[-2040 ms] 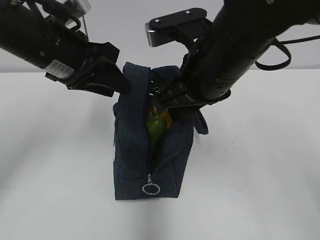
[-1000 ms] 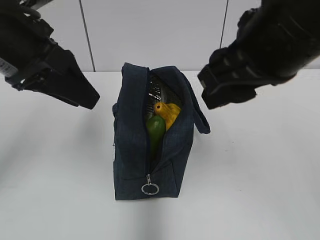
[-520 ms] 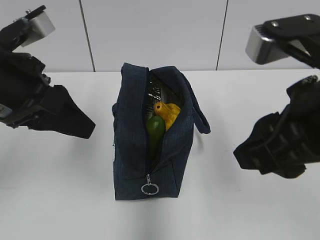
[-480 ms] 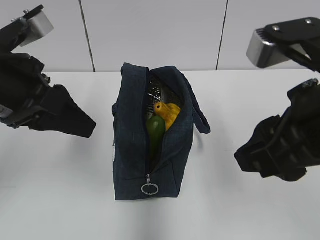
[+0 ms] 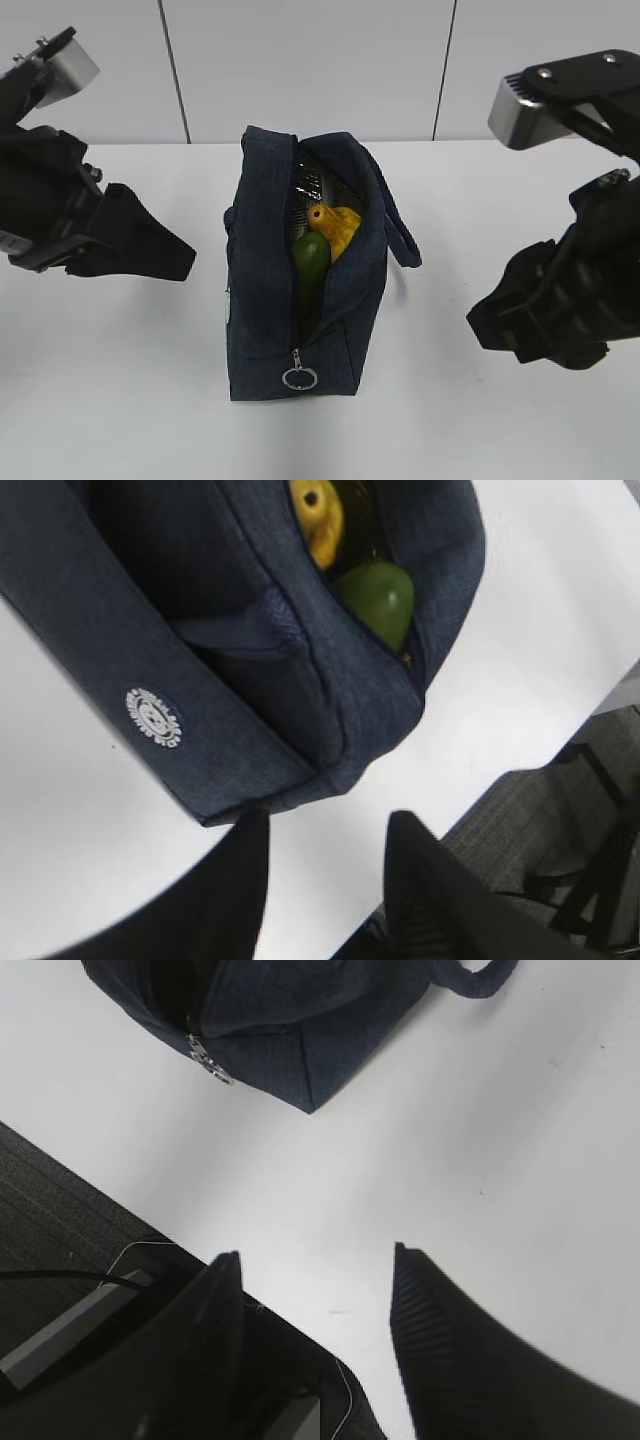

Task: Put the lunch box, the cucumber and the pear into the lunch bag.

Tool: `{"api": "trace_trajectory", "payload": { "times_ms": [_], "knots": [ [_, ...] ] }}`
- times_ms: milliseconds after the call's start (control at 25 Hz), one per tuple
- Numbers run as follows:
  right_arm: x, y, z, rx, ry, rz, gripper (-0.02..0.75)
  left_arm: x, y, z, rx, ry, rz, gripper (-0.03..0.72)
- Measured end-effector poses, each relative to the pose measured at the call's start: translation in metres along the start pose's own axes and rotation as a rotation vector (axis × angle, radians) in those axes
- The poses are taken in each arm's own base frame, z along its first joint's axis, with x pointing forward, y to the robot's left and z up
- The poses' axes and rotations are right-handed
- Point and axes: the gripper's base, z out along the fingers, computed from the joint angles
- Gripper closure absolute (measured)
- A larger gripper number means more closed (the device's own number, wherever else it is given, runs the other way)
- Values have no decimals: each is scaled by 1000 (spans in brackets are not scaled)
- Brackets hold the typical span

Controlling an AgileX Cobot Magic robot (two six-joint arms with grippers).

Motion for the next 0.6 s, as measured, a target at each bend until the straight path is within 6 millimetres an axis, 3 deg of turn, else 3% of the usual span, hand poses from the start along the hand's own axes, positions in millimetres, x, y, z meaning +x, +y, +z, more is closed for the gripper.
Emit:
{"api": "trace_trajectory", "payload": {
  "times_ms": [160,320,600],
  "knots": [
    [1,0,2,-1,18,-19,360,-2,-3,0,35,-22,-36,454],
    [5,1,9,-21,17,-58,427,-3,-3,0,37,-33,11,454],
    [31,3,42,-88,-14,-71,473,-1,-3,2,35,-30,68,450]
  ]
}}
